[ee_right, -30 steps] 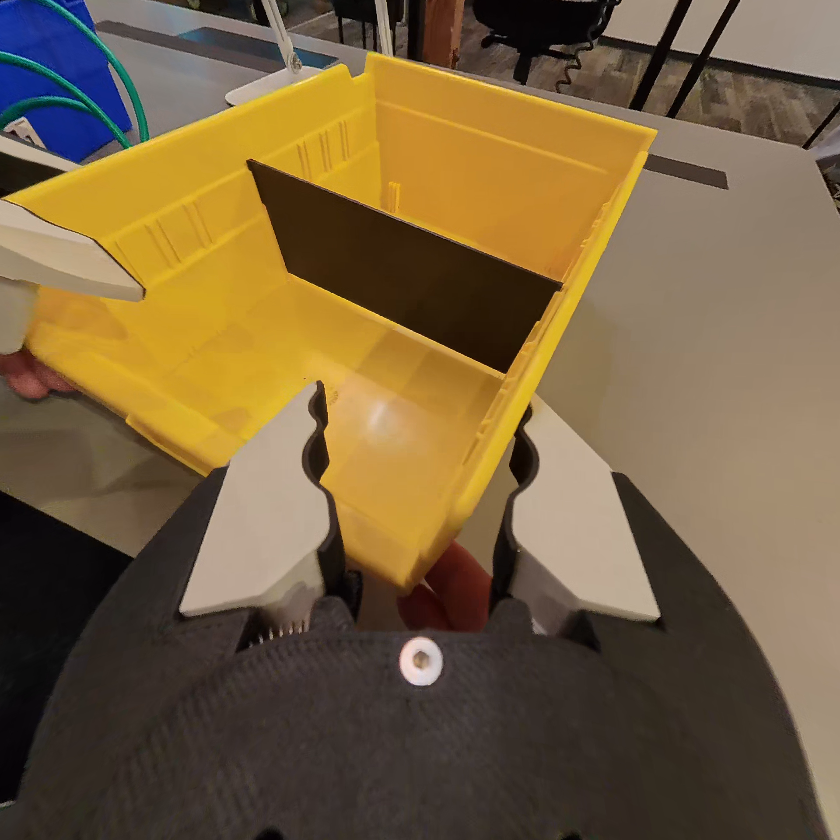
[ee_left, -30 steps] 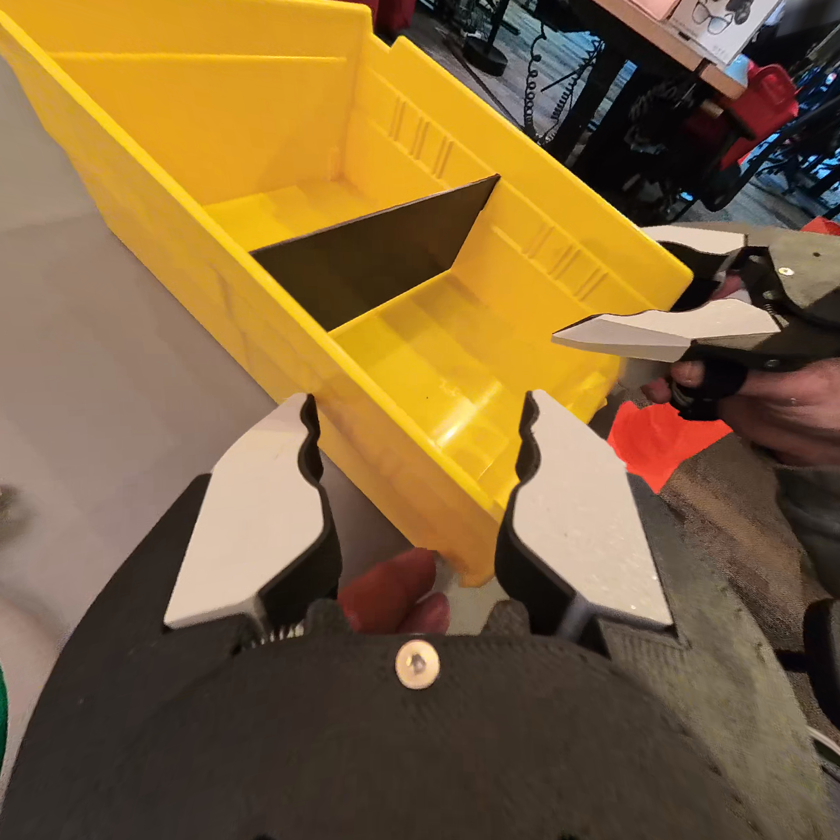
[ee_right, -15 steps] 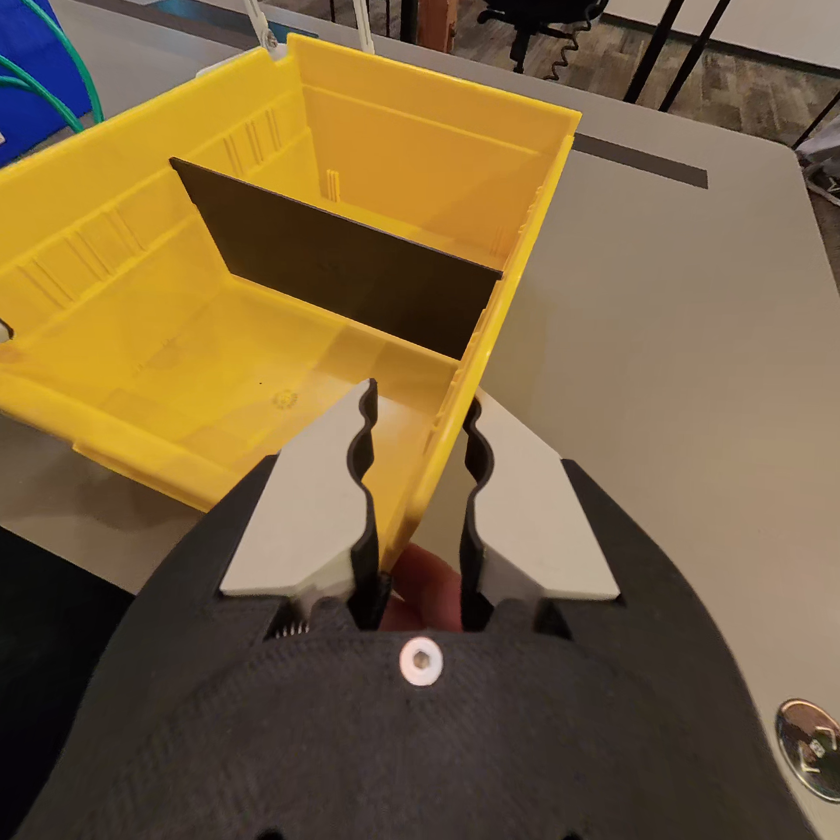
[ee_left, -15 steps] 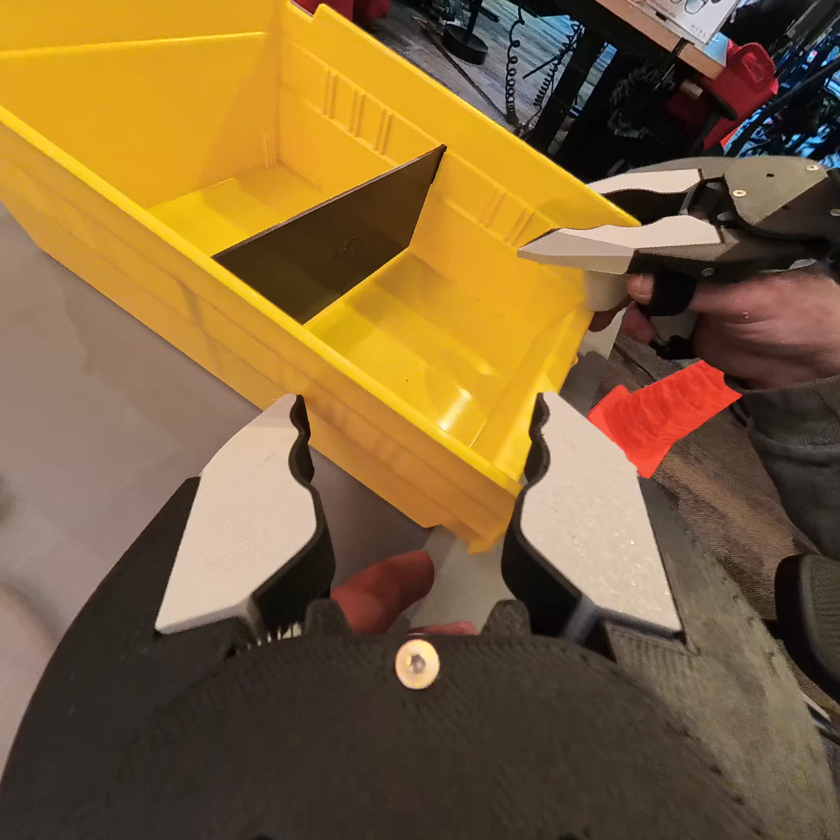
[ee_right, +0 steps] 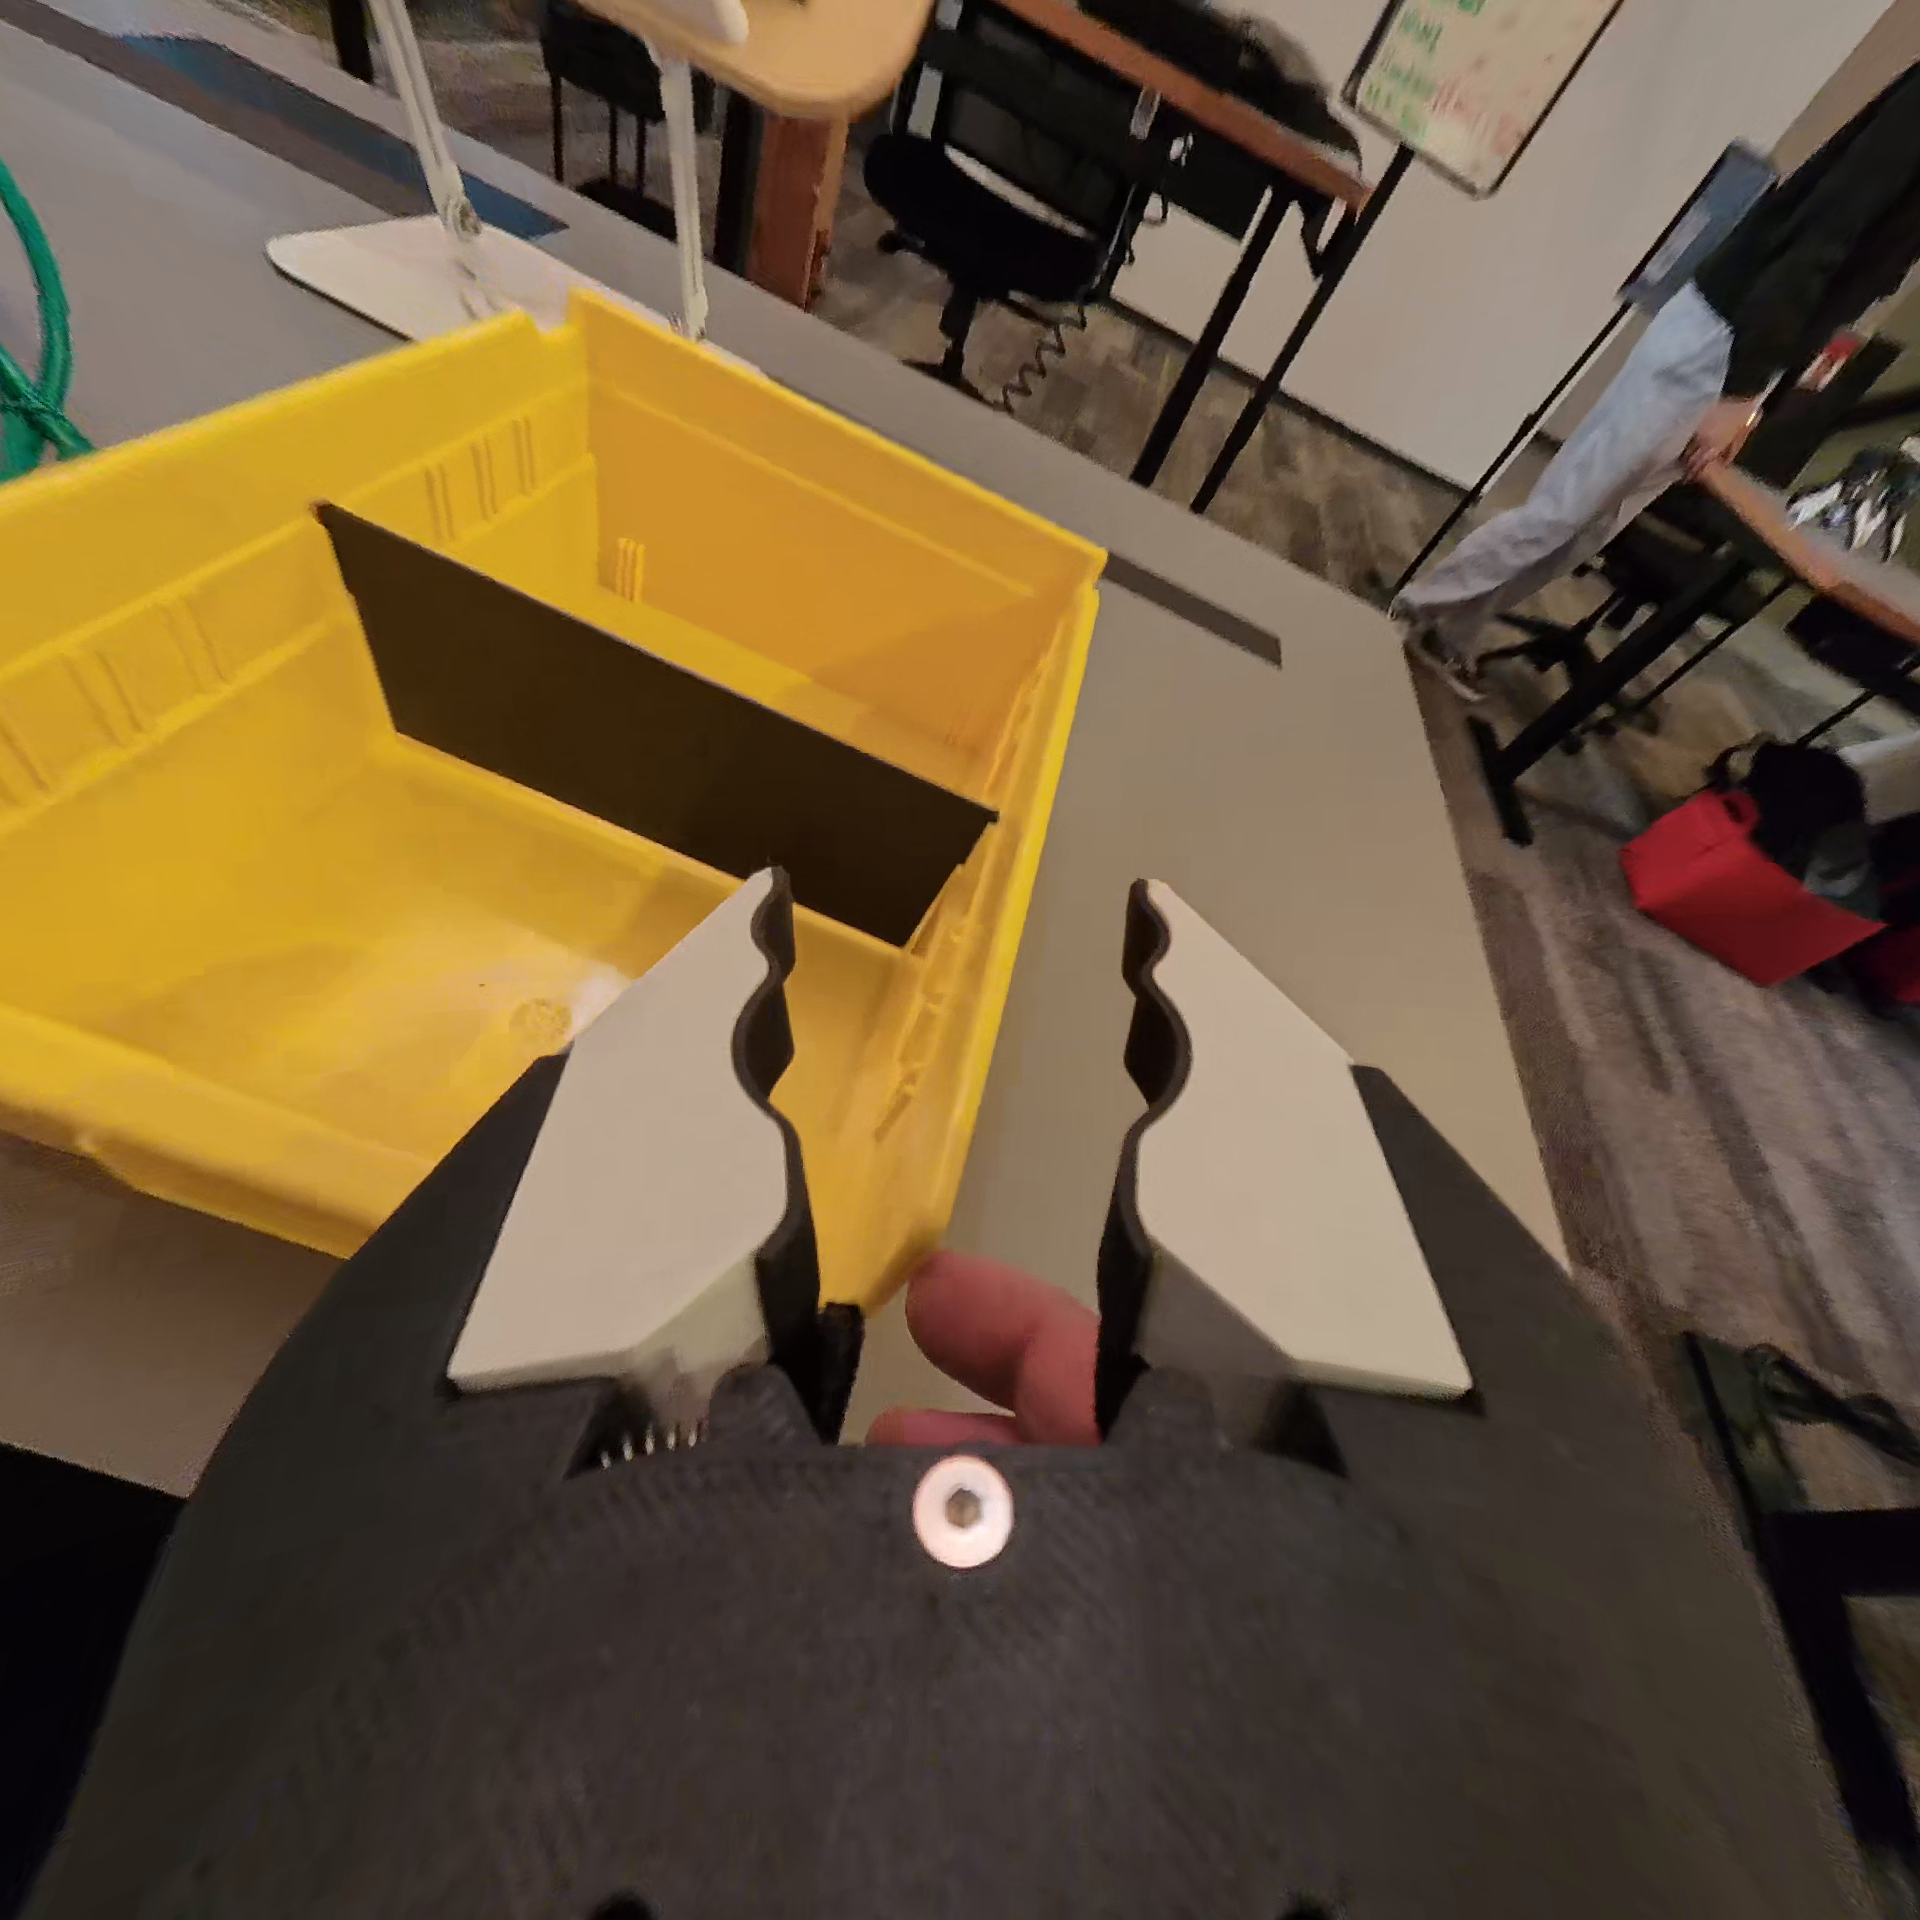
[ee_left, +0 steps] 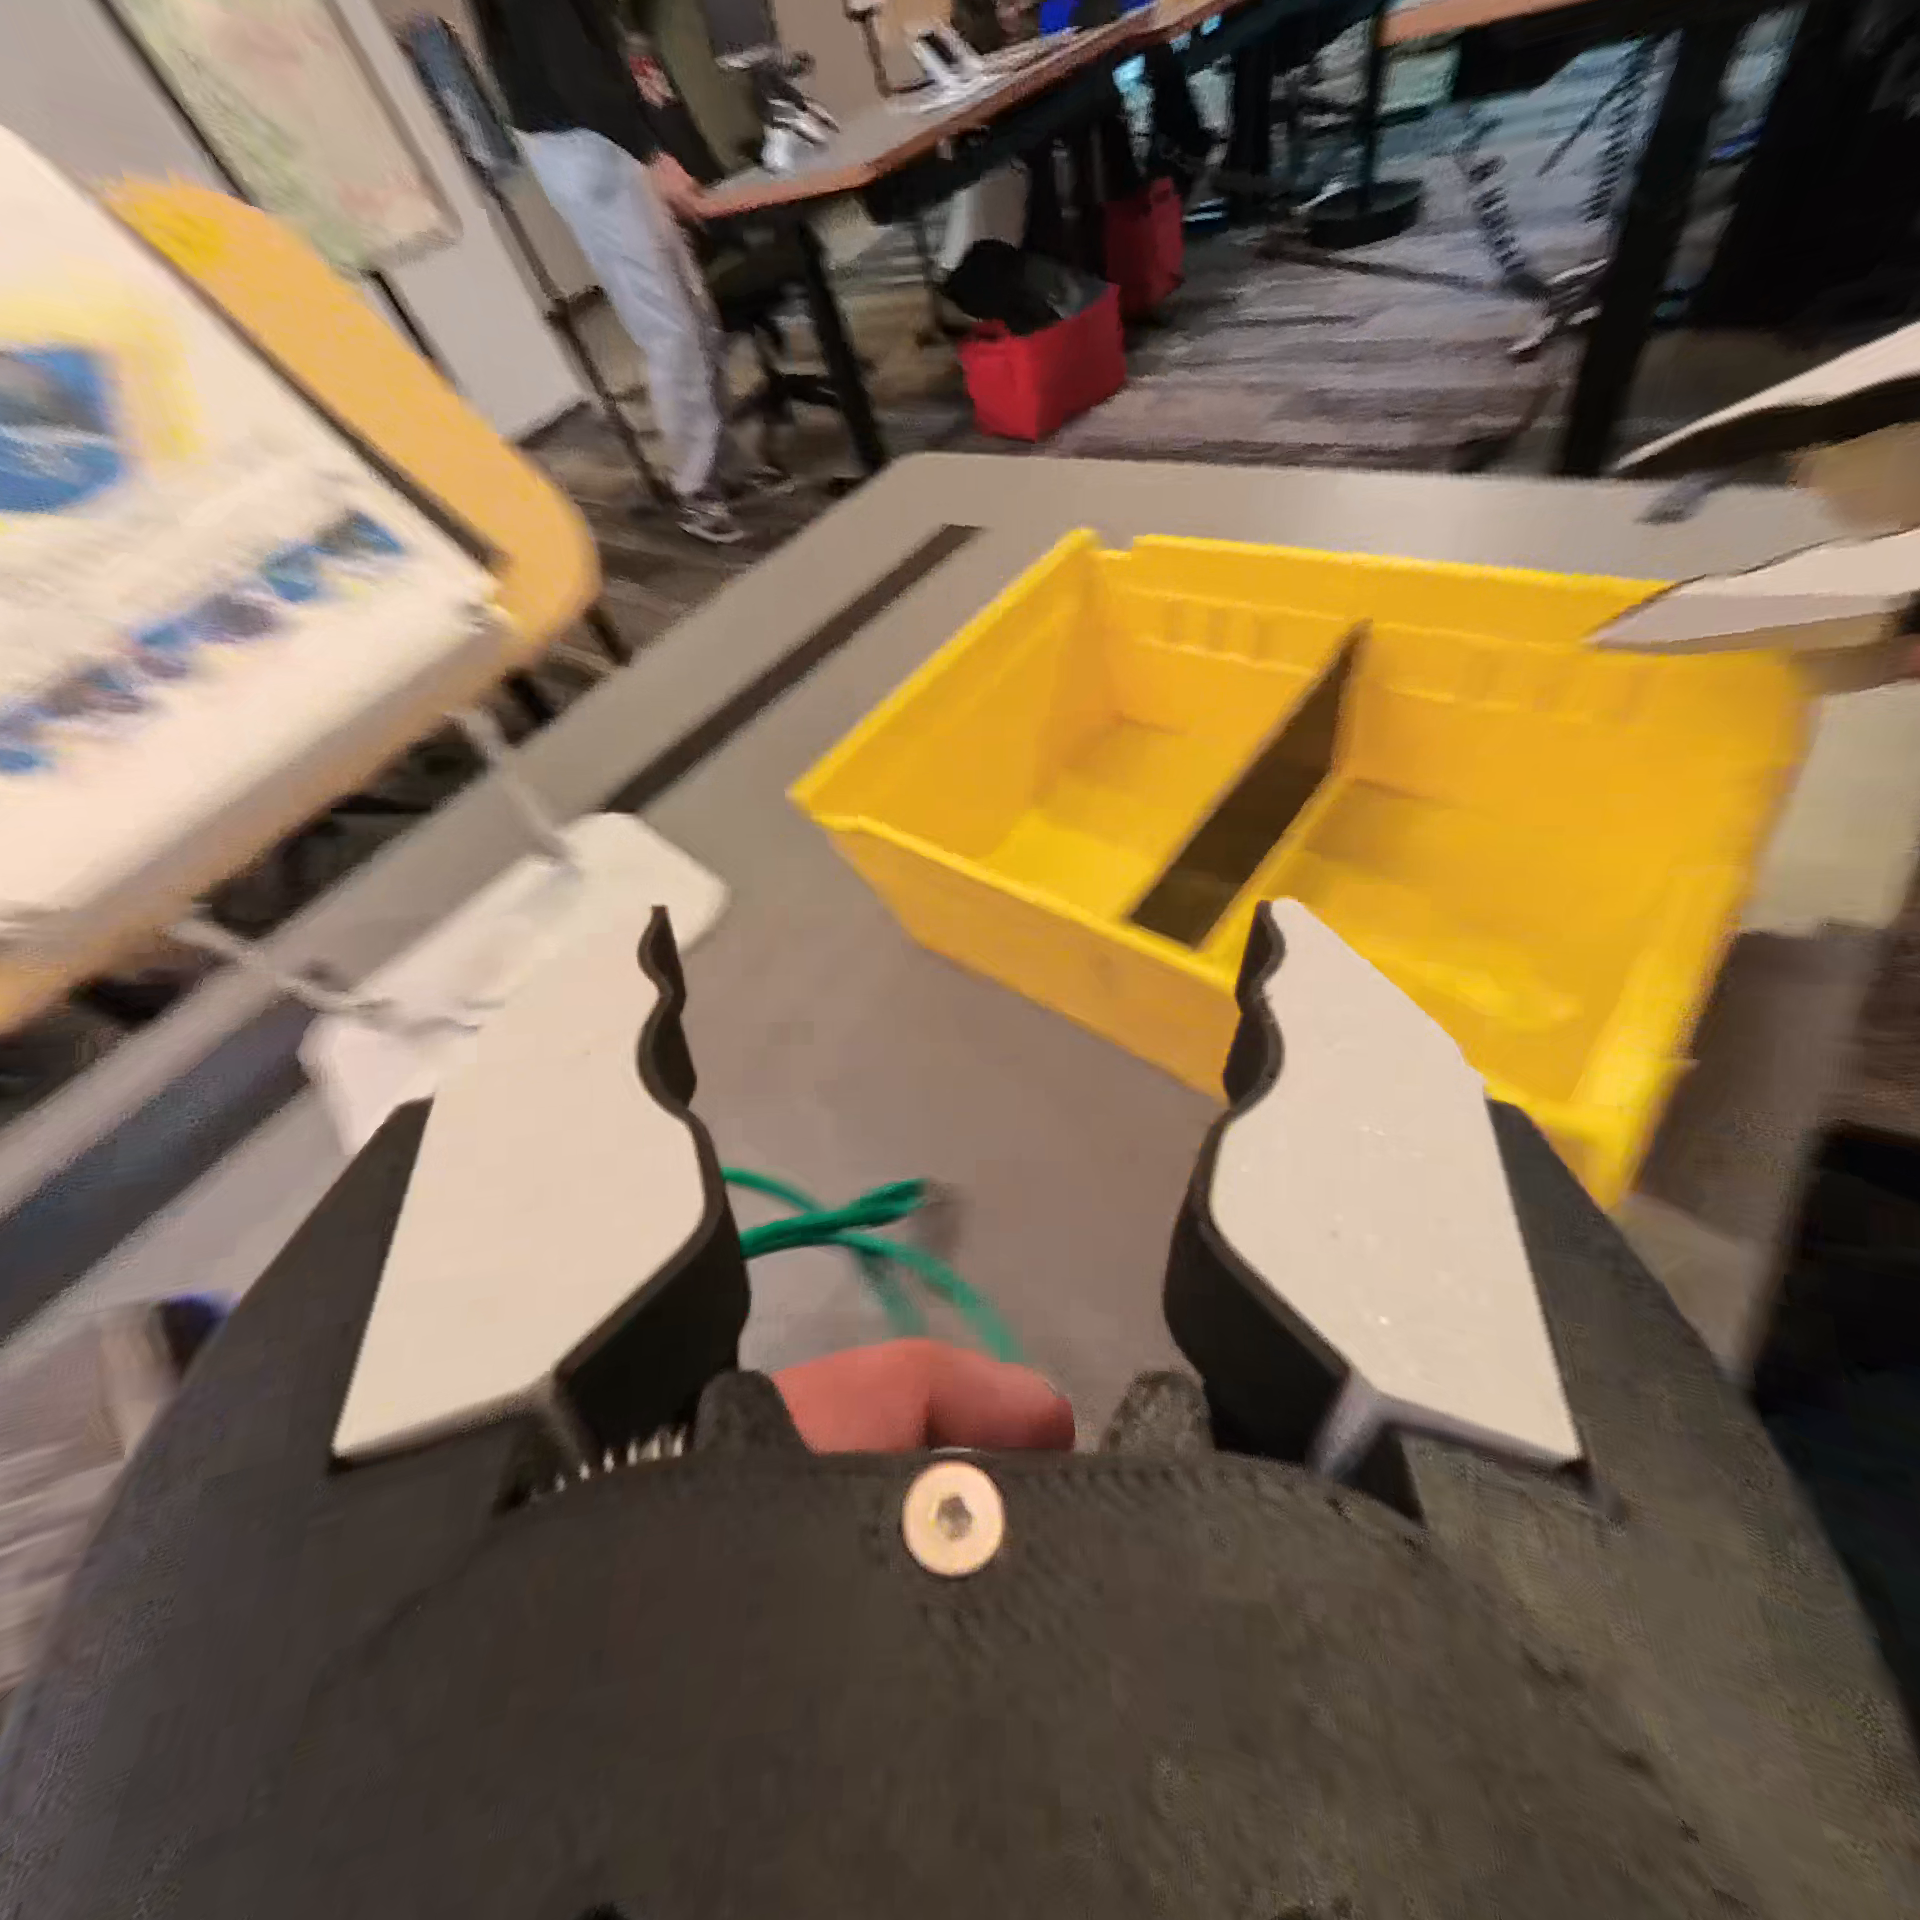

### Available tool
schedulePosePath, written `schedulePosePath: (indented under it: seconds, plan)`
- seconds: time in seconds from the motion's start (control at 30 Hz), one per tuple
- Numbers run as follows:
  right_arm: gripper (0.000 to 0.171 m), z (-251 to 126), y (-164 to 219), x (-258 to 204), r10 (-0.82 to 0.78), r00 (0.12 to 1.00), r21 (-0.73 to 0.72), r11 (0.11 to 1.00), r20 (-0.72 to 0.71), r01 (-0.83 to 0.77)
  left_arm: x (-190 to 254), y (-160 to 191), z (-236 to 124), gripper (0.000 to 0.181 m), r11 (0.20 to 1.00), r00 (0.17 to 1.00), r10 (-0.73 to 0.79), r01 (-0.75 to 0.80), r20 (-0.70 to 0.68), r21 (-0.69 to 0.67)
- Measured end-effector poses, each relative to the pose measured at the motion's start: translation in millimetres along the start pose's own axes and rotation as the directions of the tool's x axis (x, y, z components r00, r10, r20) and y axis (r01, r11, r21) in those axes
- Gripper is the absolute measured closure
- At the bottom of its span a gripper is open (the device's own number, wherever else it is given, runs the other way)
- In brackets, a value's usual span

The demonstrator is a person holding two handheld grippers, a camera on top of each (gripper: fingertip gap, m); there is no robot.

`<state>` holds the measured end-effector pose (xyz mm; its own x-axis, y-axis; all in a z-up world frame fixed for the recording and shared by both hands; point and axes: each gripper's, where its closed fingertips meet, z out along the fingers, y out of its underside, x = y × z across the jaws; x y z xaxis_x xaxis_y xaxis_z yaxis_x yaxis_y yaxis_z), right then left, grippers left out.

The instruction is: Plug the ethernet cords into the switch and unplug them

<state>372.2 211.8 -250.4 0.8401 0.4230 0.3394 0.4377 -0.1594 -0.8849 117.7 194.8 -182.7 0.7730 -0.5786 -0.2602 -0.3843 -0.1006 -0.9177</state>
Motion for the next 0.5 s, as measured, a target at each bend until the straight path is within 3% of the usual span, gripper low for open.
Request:
schedulePosePath:
  seconds: [0.13,0.23,0.33,0.5]
  plan:
    - [0.108,-14,-28,-4,-0.076,0.994,0.064,0.995,-0.077,0.081,-105,16,-38,0.079,0.979,0.962,0.189,-0.169,0.199,-0.111]
    - [0.111,-22,-47,-9,-0.138,0.983,0.094,0.984,-0.122,0.15,-170,41,-67,0.077,0.962,0.927,0.239,-0.186,0.288,-0.199]
    - [0.111,-24,-62,-18,-0.175,0.977,0.11,0.976,-0.123,0.189,-209,75,-84,0.073,0.945,0.922,0.244,-0.156,0.301,-0.289]
    - [0.113,-16,-69,-55,-0.204,0.979,0.112,0.973,0.012,0.201,-249,126,-88,0.072,0.836,0.872,0.427,-0.28,0.24,-0.473]
